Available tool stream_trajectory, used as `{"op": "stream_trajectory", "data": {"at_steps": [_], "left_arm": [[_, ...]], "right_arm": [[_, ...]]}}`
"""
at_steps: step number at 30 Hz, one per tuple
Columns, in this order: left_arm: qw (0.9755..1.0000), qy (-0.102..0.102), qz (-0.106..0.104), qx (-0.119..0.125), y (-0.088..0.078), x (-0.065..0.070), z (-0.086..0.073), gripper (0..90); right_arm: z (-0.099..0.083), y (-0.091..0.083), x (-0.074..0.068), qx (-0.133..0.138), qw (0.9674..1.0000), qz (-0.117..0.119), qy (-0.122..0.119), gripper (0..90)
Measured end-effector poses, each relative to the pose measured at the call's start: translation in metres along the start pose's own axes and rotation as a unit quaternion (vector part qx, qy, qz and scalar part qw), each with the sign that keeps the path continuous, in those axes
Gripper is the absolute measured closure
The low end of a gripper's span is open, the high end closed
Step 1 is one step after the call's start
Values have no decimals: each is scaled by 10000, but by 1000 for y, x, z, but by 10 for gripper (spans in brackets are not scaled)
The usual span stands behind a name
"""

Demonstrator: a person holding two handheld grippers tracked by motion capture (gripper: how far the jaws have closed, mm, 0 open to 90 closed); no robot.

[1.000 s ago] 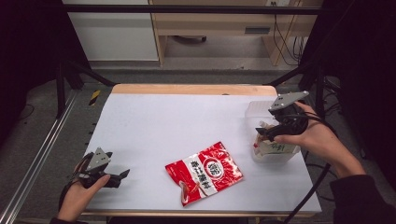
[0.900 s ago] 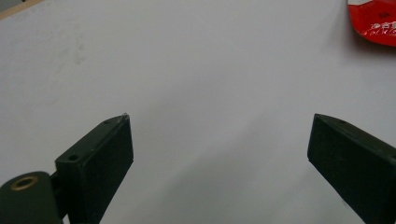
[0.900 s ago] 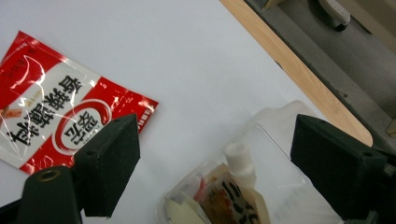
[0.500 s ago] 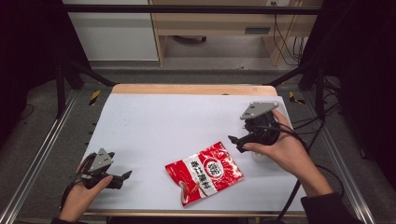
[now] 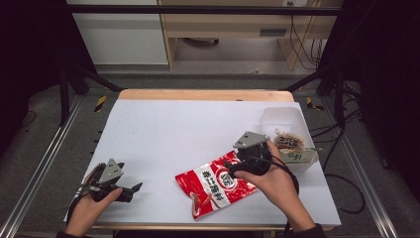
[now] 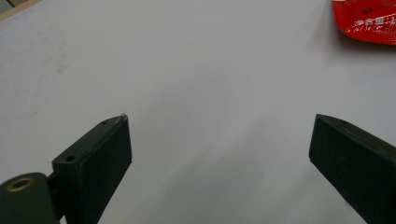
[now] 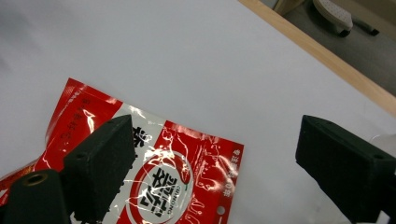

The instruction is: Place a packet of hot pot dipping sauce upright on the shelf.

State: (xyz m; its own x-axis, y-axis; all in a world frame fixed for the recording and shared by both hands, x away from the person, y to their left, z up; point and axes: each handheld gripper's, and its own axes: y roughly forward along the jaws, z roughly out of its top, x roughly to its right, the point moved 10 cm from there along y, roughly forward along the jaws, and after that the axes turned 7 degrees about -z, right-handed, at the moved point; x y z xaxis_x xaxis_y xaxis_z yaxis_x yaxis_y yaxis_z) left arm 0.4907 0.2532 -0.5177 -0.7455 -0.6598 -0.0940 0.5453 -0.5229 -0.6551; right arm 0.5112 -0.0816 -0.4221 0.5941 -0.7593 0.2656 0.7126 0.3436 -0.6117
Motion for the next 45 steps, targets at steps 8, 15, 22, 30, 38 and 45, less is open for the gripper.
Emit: {"op": "stream_trajectory", "data": {"at_steps": [8, 15, 22, 30, 38, 45], "left_arm": [[10000, 21, 15, 58, 0, 3, 4, 57], [9999, 27, -23, 120, 1, 8, 10, 57], [9997, 87, -136, 180, 8, 23, 20, 62], [9992, 322, -231, 85, 24, 46, 27, 64], [9986, 449, -274, 67, 25, 53, 29, 63], [9985, 480, -274, 32, 26, 54, 28, 64]], "right_arm": [[-26, 13, -14, 63, 9989, -46, 458, 149], [-47, 16, -16, 63, 9970, -188, 749, 155], [-70, 14, -13, 65, 9929, -304, 1150, 178], [-96, 13, -8, -39, 9900, -423, 1343, 195], [-118, 16, -18, -290, 9856, -244, 1645, 182], [-128, 24, -19, -531, 9830, -170, 1747, 155]]}}
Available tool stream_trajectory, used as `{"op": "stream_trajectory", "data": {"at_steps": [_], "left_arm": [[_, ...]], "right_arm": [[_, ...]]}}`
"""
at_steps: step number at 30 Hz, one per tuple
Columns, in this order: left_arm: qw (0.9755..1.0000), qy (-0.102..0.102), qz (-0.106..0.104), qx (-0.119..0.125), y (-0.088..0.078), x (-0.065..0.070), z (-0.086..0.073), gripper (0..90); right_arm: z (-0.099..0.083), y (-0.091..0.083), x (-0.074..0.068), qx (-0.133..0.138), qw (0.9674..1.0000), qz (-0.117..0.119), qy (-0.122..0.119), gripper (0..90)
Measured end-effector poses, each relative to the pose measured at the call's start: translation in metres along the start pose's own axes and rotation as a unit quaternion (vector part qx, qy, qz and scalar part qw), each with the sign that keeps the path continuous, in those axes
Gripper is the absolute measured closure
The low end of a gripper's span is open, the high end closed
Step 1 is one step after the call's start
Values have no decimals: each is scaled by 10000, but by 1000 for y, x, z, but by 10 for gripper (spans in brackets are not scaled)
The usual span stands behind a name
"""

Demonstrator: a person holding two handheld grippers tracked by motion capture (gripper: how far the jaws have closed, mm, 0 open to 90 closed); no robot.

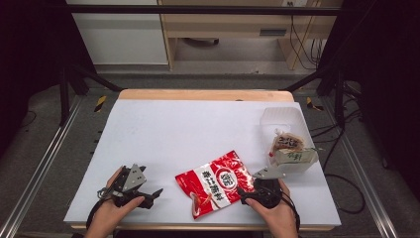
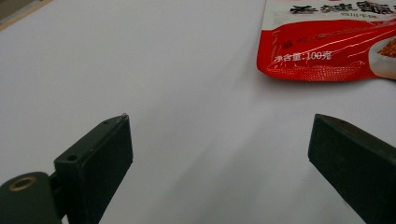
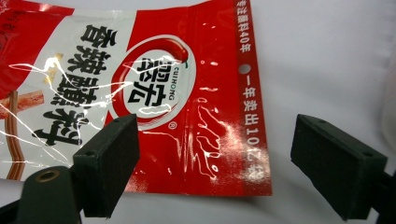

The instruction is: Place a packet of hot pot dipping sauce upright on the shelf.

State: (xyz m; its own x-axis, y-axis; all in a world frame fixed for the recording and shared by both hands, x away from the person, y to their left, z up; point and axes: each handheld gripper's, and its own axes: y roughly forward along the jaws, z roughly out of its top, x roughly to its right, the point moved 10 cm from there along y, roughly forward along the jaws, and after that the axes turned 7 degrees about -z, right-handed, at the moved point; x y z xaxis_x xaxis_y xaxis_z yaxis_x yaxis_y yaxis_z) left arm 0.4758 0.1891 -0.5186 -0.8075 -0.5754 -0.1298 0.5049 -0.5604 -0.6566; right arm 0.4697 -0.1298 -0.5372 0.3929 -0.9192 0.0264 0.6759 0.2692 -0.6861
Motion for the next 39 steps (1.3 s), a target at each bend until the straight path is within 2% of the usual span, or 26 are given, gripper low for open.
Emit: {"op": "stream_trajectory", "data": {"at_steps": [5, 8, 17, 24, 30, 32, 35, 39], "left_arm": [[10000, 25, -10, -8, 0, 1, 1, 67], [10000, 13, -11, -17, 0, 0, 0, 67], [10000, -3, -14, 11, 0, 0, 0, 67], [10000, 5, -28, -7, 0, 1, 0, 67], [10000, 2, -49, -14, 0, 0, 0, 67], [10000, 9, -58, -18, 0, 1, 0, 66], [10000, -25, -57, 22, 1, 2, 0, 66], [10000, 21, -71, -33, 0, 2, 0, 67]], "right_arm": [[-1, 5, -6, -121, 9998, 174, -20, 154], [-2, 7, -7, -190, 9997, 181, -20, 155], [-2, 7, -7, -175, 9996, 227, -9, 177], [1, 2, -9, -68, 9994, 324, 108, 198], [10, -5, -18, 250, 9977, 618, 155, 295], [9, -5, -21, 196, 9972, 714, 104, 334], [5, -2, -21, 37, 9981, 617, 62, 378], [4, -1, -23, 34, 9979, 647, -54, 463]]}}
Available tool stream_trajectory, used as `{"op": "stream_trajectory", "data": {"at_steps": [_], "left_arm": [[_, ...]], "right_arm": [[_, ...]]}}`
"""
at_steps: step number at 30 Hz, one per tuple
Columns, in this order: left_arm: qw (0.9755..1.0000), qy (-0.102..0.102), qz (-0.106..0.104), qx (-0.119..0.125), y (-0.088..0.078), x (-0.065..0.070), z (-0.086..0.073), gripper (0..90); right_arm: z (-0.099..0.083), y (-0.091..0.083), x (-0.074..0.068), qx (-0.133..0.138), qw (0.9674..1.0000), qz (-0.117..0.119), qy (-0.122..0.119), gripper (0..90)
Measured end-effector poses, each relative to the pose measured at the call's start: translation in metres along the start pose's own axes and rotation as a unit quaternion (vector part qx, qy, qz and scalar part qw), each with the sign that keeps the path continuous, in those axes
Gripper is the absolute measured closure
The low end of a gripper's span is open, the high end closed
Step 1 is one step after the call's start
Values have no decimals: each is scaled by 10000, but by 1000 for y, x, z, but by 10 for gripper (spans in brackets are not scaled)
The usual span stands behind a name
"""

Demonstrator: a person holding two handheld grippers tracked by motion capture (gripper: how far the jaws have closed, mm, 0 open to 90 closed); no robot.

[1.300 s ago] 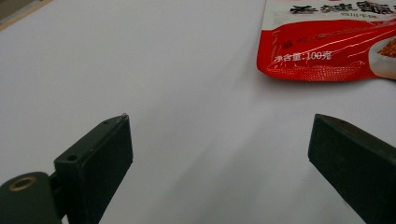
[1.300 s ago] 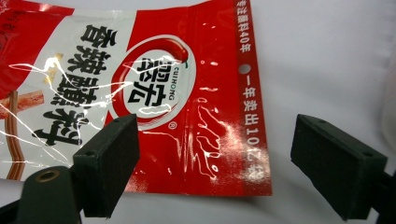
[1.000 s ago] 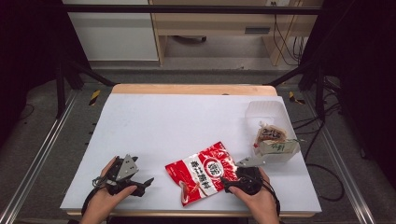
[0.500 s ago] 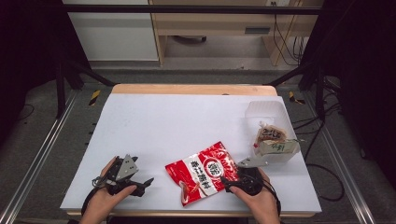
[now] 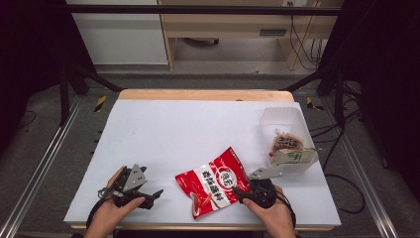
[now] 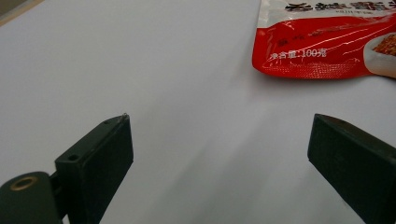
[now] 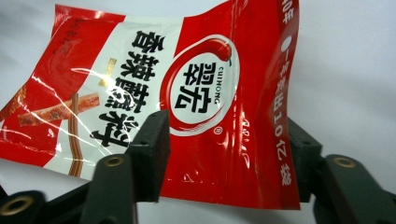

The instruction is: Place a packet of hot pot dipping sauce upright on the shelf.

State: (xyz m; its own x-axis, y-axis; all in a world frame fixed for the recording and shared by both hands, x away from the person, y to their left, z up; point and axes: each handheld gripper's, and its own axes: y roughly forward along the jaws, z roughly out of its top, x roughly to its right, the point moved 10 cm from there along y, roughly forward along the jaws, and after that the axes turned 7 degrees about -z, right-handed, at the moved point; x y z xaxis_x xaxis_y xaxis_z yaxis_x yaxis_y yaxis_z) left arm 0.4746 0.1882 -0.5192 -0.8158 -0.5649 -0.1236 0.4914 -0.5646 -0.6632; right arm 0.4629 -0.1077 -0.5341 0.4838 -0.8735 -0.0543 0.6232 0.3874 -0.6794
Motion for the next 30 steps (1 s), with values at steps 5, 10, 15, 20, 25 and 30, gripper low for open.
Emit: {"op": "stream_trajectory", "data": {"at_steps": [5, 10, 15, 20, 25, 30], "left_arm": [[10000, -2, -9, -4, 0, 0, 0, 67], [10000, -12, -13, -4, 0, -1, -1, 67], [10000, -45, -19, 24, 1, 1, -1, 67], [10000, 0, -16, -40, -1, -2, -3, 68], [10000, -57, -12, 9, -3, -3, -4, 68], [10000, -24, 28, -31, -6, -8, -7, 67]], "right_arm": [[-1, 0, -5, -34, 9997, 77, -244, 642], [1, 0, -7, -63, 9986, 14, -526, 794], [7, 4, -8, -75, 9956, -46, -931, 892], [13, 6, -8, -39, 9937, -71, -1121, 898], [25, 8, -8, 17, 9915, -96, -1294, 899], [43, 10, -13, 20, 9867, -138, -1617, 900]]}}
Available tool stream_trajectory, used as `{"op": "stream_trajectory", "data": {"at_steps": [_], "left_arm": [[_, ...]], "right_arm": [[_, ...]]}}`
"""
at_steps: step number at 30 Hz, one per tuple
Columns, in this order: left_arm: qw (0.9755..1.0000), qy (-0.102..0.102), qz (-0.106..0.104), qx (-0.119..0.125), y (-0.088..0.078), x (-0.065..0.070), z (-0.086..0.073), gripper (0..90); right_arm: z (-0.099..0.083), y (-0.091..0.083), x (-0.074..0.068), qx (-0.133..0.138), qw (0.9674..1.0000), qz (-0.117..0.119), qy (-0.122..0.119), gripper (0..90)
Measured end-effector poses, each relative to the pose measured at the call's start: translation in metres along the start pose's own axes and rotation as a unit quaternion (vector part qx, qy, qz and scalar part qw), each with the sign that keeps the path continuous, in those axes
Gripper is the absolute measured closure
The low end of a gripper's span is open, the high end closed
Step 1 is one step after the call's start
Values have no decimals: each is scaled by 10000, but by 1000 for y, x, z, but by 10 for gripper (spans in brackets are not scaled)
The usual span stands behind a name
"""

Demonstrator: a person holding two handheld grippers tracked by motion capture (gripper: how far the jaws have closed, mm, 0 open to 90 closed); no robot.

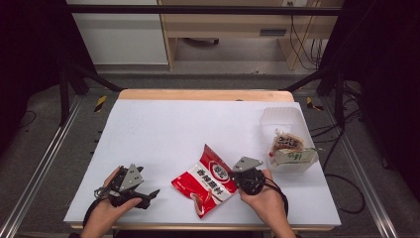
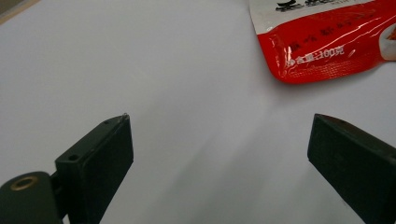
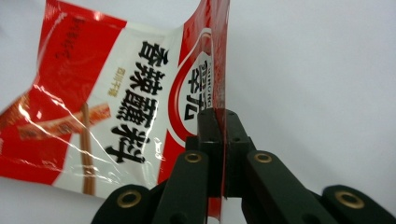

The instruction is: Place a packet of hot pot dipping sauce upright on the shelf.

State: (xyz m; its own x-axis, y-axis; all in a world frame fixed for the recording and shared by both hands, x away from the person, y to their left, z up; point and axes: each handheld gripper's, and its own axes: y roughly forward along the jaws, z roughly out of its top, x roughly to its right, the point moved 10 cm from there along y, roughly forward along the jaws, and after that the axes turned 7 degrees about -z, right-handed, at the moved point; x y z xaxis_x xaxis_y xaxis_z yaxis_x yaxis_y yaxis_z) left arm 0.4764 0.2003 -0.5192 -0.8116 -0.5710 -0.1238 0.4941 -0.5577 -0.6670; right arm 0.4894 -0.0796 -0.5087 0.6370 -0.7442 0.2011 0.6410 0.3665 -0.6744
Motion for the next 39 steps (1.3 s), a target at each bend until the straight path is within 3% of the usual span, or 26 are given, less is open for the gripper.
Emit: {"op": "stream_trajectory", "data": {"at_steps": [5, 11, 16, 21, 28, 31, 39], "left_arm": [[9999, -72, 18, 87, -5, -5, 0, 68], [10000, -13, 19, 52, -7, -10, -2, 73], [9998, -137, 48, 104, -7, -17, -5, 84], [9998, -204, 72, 55, -10, -30, -4, 98], [9997, -208, 95, 91, -14, -47, 16, 112], [9995, -257, 76, 164, -14, -51, 25, 113], [9998, -167, 60, 32, -10, -56, 42, 128]], "right_arm": [[27, 1, -5, 23, 9989, 37, -477, 900], [54, 4, -7, 22, 9968, 99, -796, 900], [71, 8, -6, 6, 9949, 145, -996, 900], [85, 9, -7, 63, 9935, 181, -1120, 900], [101, 17, -7, 99, 9913, 324, -1270, 900], [106, 19, -6, 113, 9907, 331, -1314, 900], [116, 14, -8, 261, 9912, 189, -1286, 900]]}}
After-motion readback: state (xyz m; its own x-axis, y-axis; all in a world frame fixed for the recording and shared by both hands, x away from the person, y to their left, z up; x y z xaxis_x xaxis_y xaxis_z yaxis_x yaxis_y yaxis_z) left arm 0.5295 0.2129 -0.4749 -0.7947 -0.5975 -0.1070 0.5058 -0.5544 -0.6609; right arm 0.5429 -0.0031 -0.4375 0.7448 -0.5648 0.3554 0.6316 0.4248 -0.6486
